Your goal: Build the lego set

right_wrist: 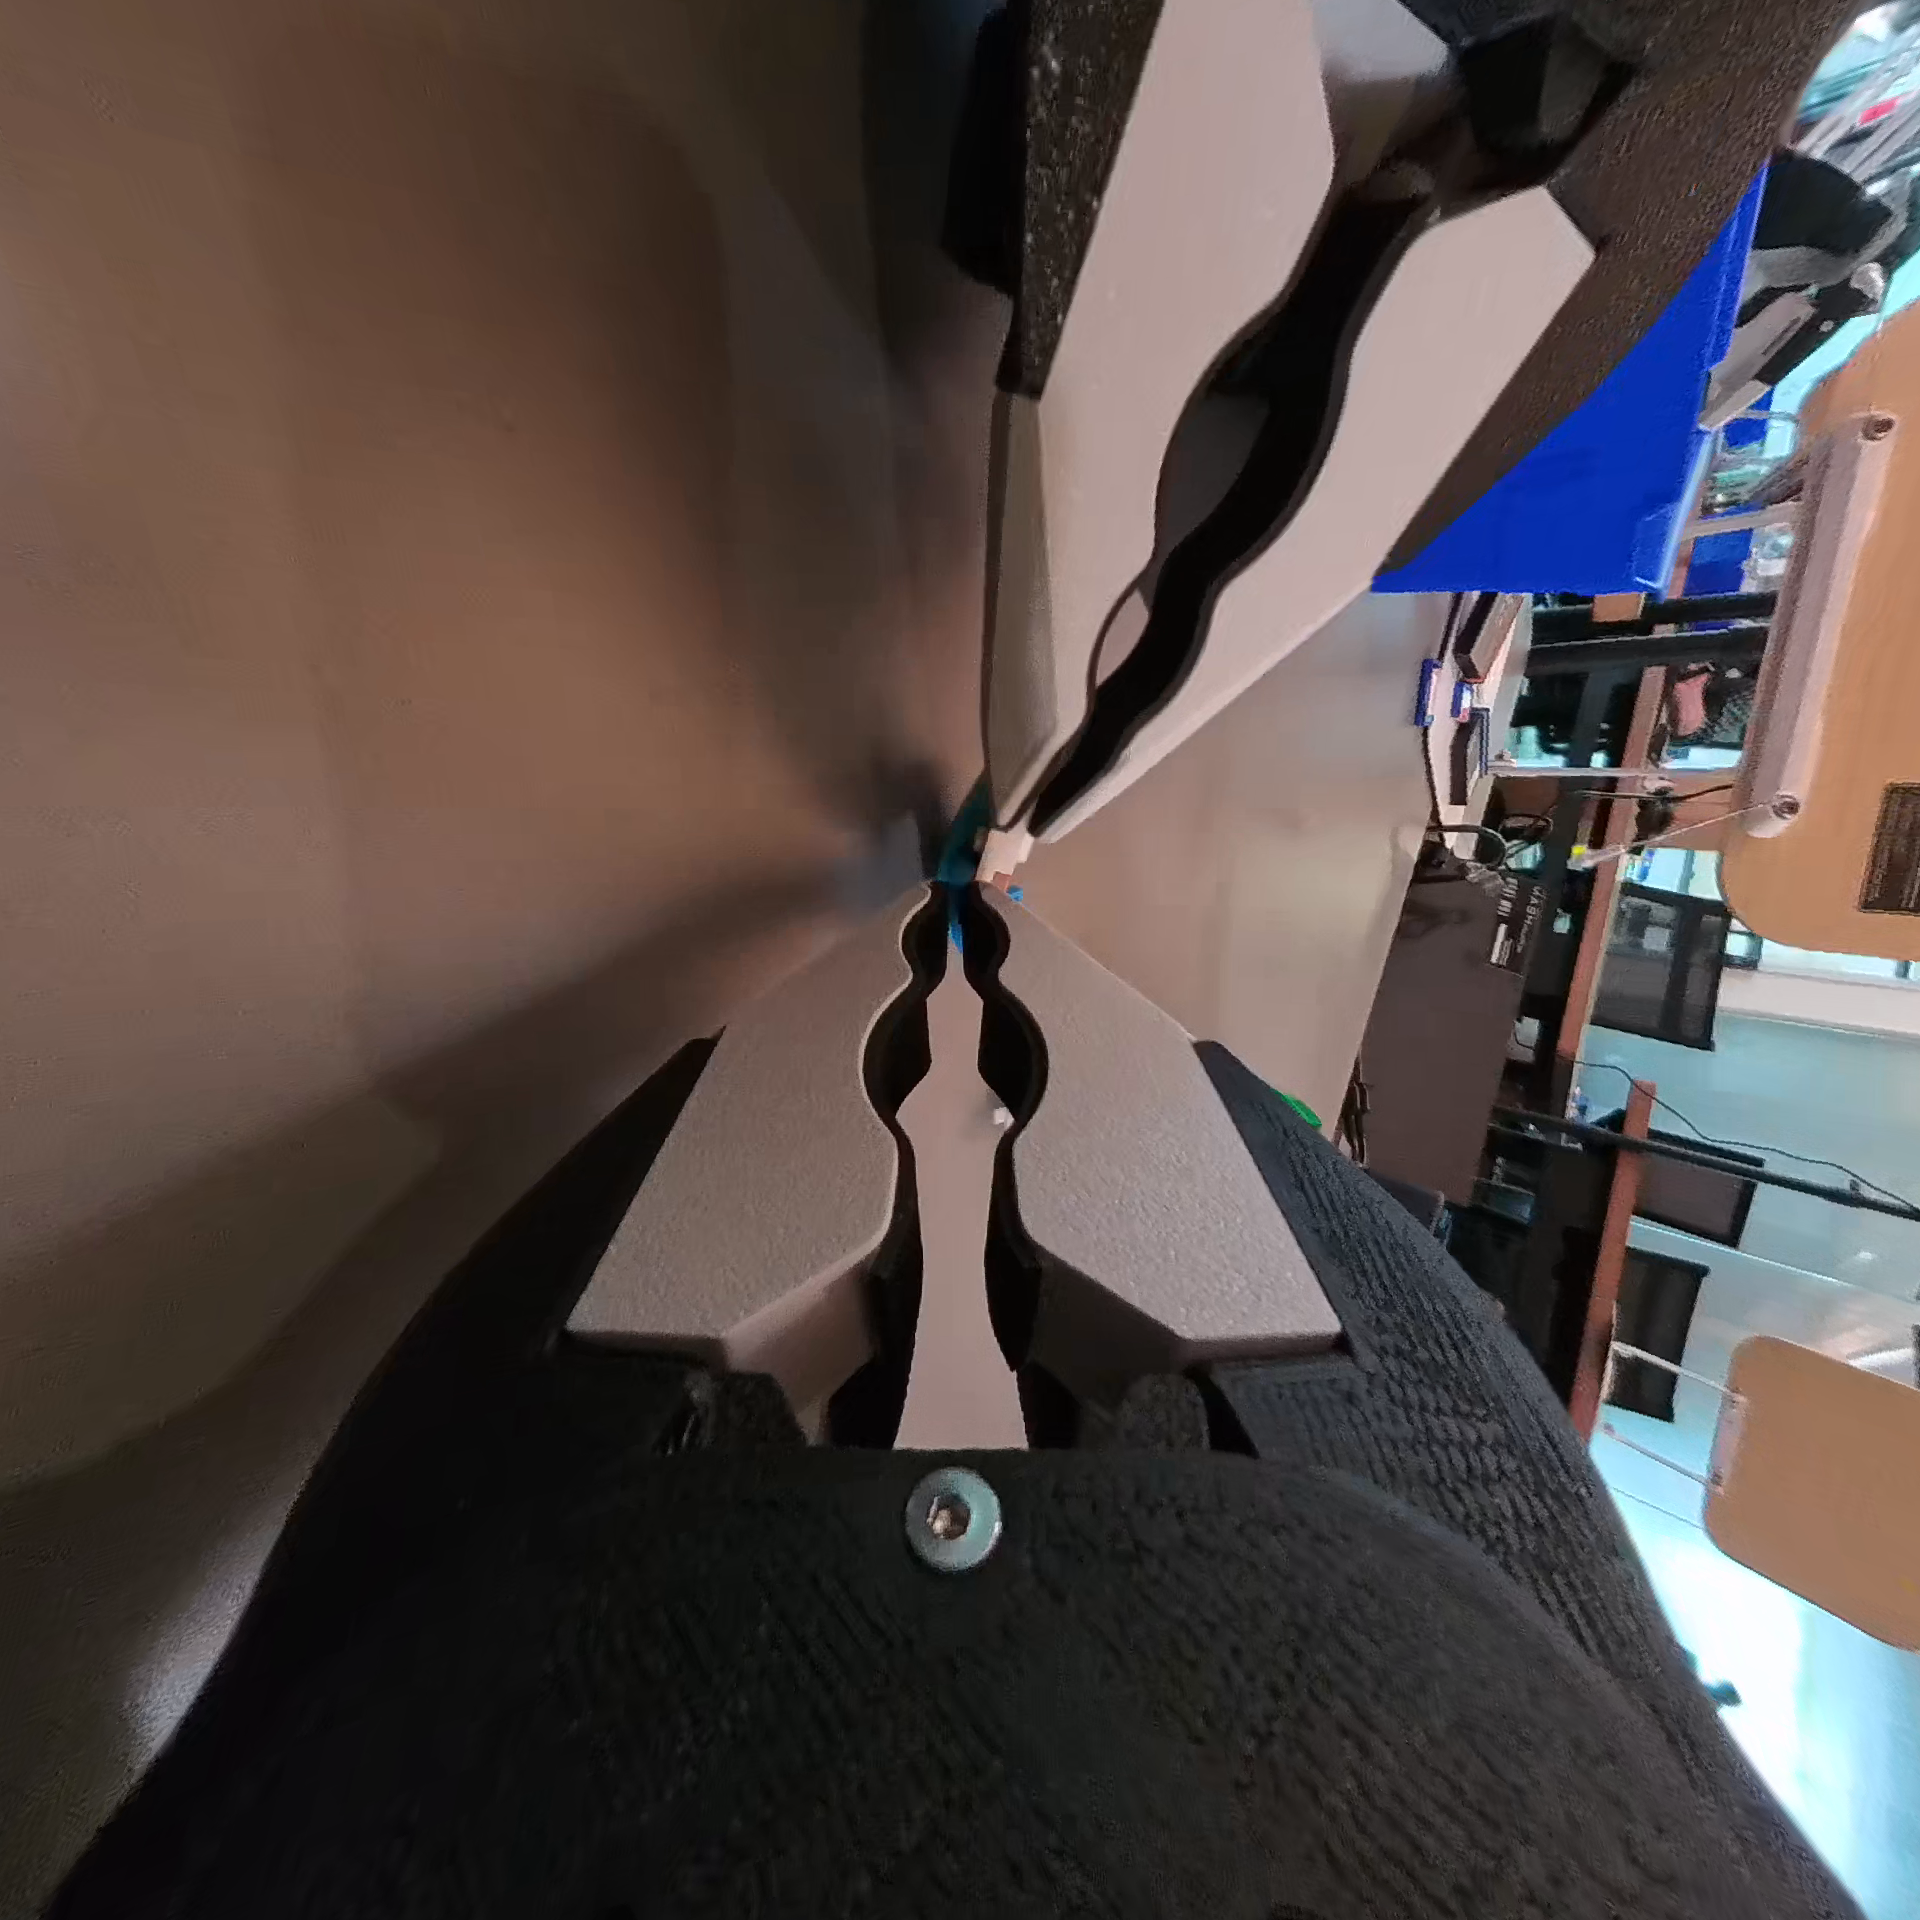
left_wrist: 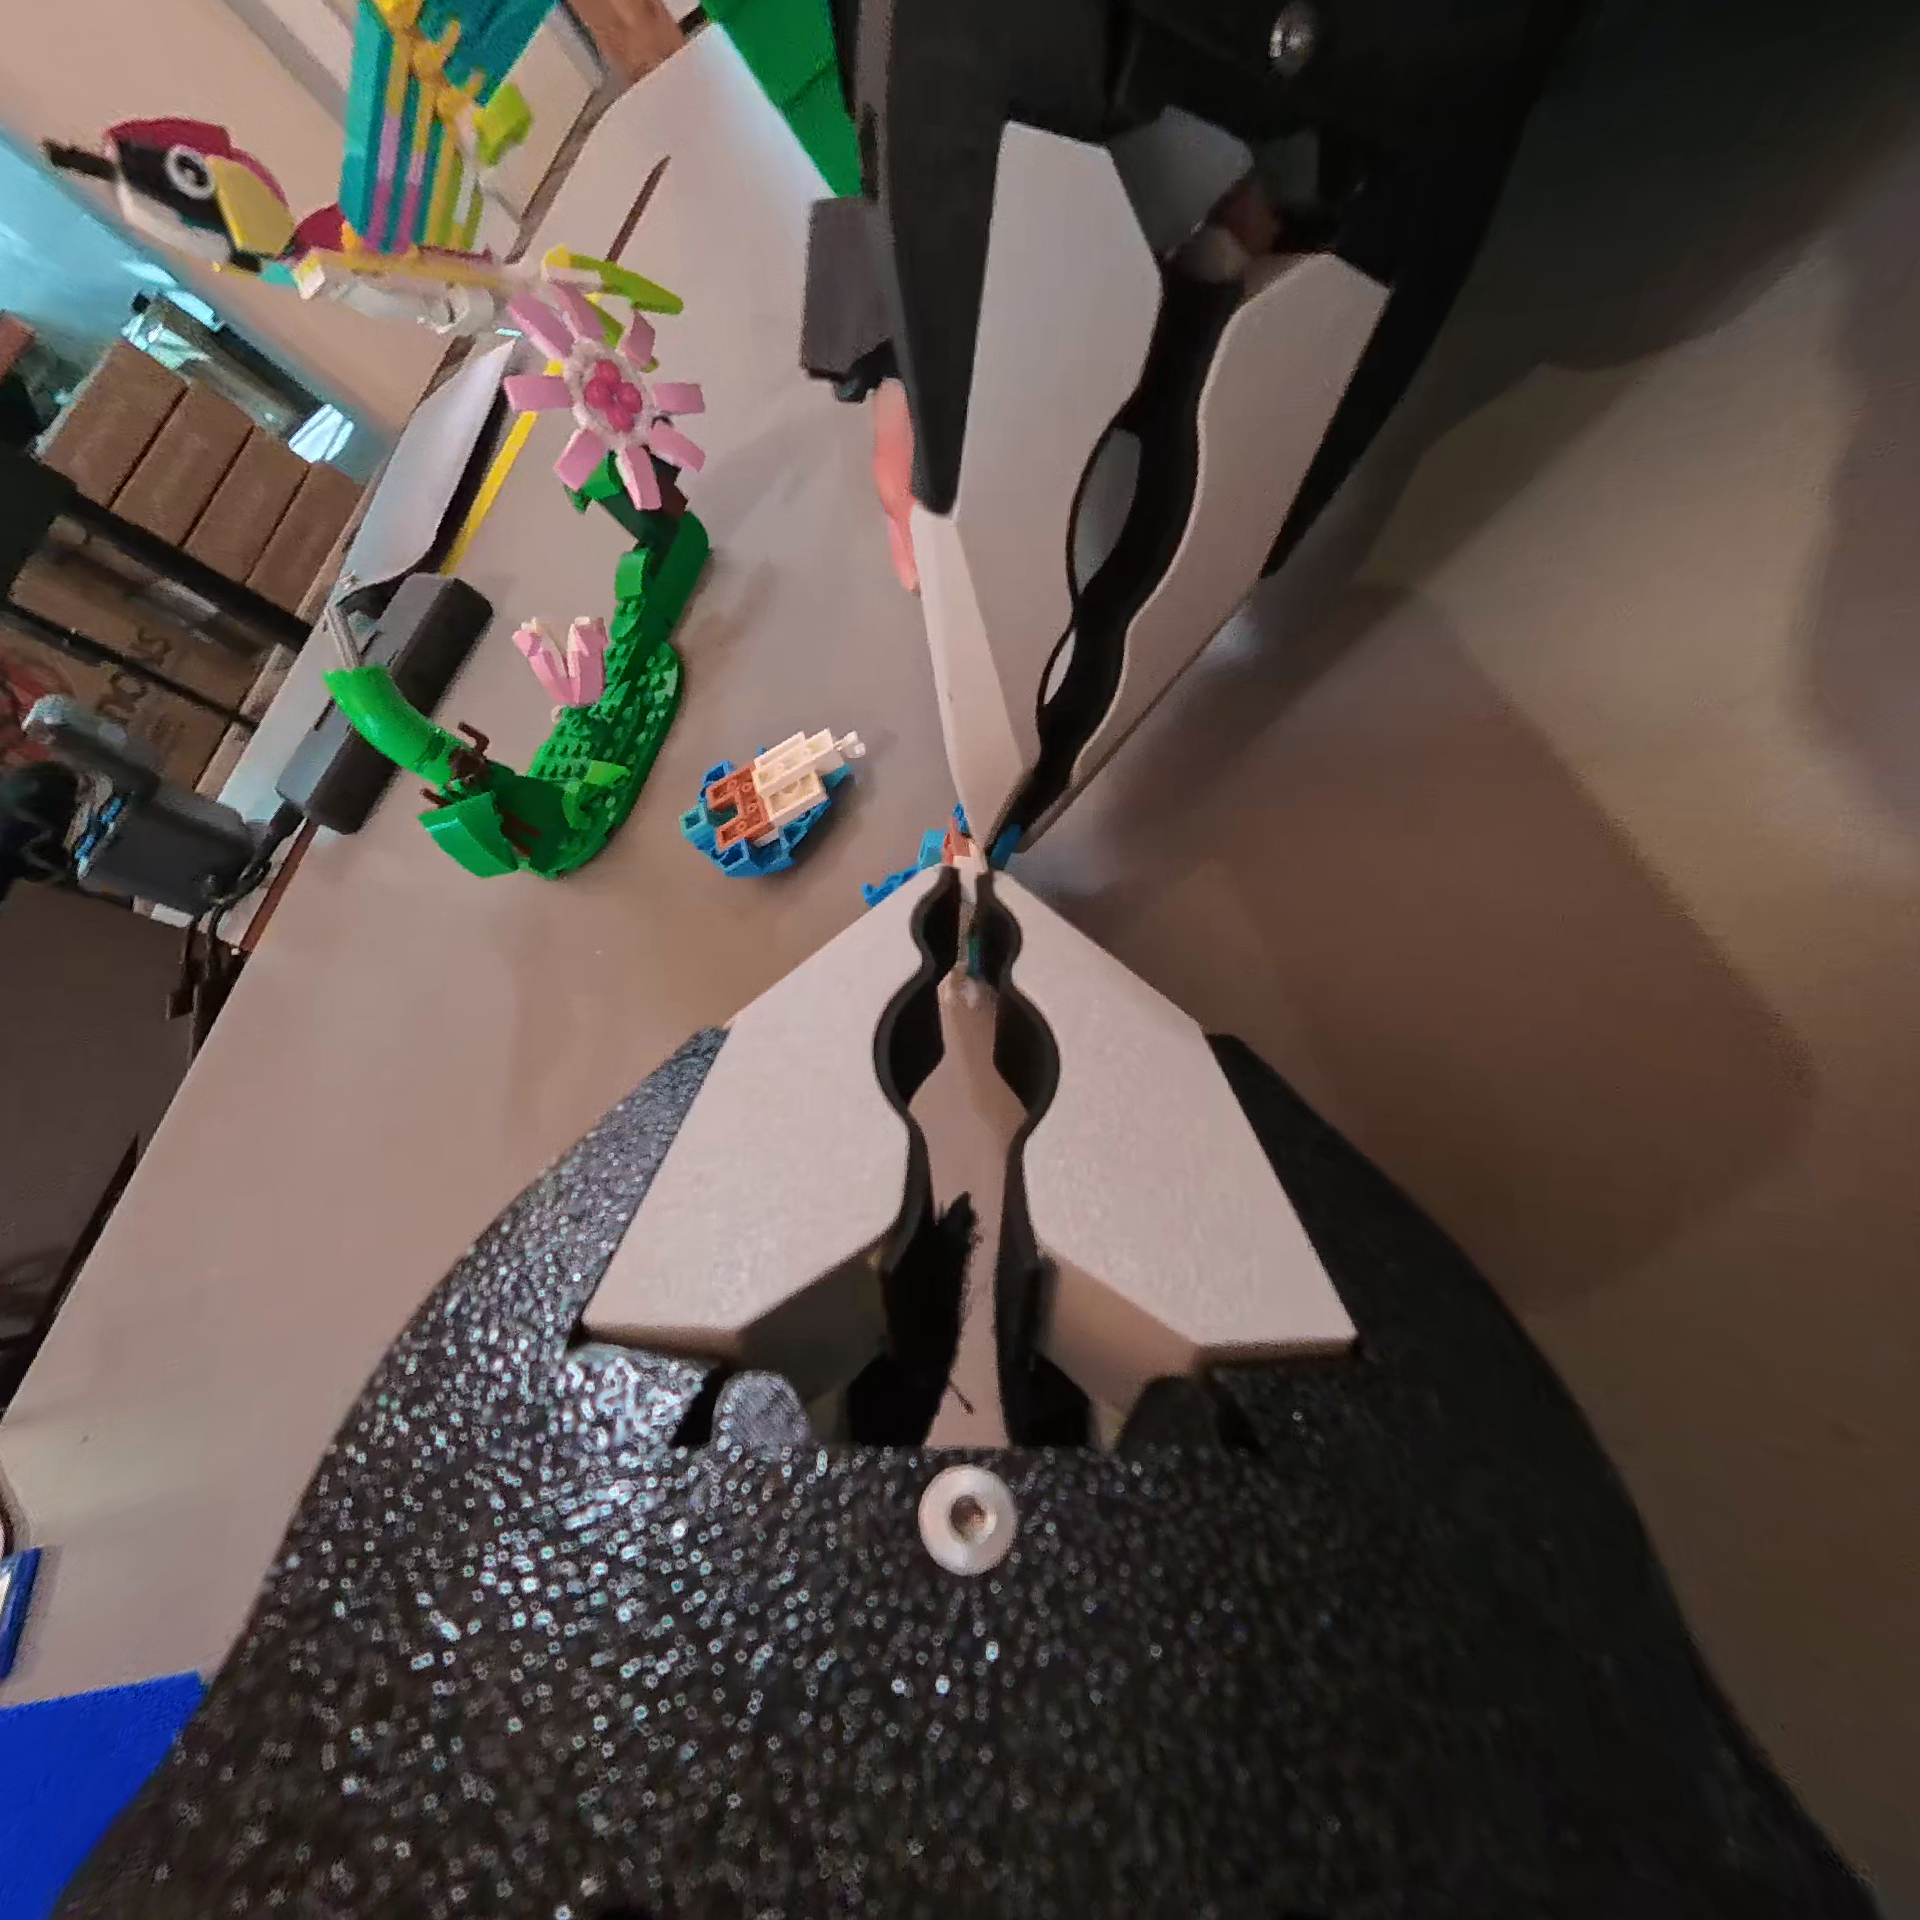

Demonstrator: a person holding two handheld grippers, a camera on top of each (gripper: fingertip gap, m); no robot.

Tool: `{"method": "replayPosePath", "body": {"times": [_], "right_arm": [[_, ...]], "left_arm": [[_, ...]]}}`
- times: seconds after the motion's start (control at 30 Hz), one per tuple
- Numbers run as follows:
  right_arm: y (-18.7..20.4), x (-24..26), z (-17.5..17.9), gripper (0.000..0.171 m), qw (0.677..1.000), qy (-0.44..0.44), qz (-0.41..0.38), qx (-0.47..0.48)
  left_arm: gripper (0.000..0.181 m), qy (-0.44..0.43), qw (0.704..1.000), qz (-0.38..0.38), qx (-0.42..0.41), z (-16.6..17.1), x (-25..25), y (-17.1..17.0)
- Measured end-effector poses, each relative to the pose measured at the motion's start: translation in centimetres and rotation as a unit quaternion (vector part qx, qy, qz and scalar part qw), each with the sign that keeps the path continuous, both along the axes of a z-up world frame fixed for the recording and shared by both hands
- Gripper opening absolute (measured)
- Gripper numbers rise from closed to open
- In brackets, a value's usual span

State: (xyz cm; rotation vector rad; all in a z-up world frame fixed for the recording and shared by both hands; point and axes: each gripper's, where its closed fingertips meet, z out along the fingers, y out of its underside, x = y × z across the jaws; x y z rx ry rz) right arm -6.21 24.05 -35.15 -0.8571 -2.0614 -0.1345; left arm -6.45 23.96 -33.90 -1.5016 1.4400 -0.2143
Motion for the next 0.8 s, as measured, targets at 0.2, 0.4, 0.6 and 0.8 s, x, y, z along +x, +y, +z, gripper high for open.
{"method": "replayPosePath", "body": {"times": [0.2, 0.4, 0.6, 0.8], "right_arm": [[0.38, -0.31, -0.1, 0.0, 1.0, 0.014, -0.011, -0.008], [0.67, -0.53, -0.25, 0.0, 1.0, 0.021, -0.018, 0.011], [0.77, -0.78, -0.37, 0.0, 0.999, 0.032, -0.015, 0.028], [0.78, -0.84, -0.47, 0.0, 0.999, 0.046, -0.014, 0.021]], "left_arm": [[0.0, 0.0, 0.999, 0.026, 0.023, 0.1, -0.21, 0.42], [0.0, -0.006, 0.999, 0.041, 0.03, 0.18, -0.31, 0.69], [0.0, -0.029, 0.998, 0.046, 0.017, 0.3, -0.43, 0.81], [0.0, -0.054, 0.997, 0.046, -0.005, 0.44, -0.49, 0.83]]}}
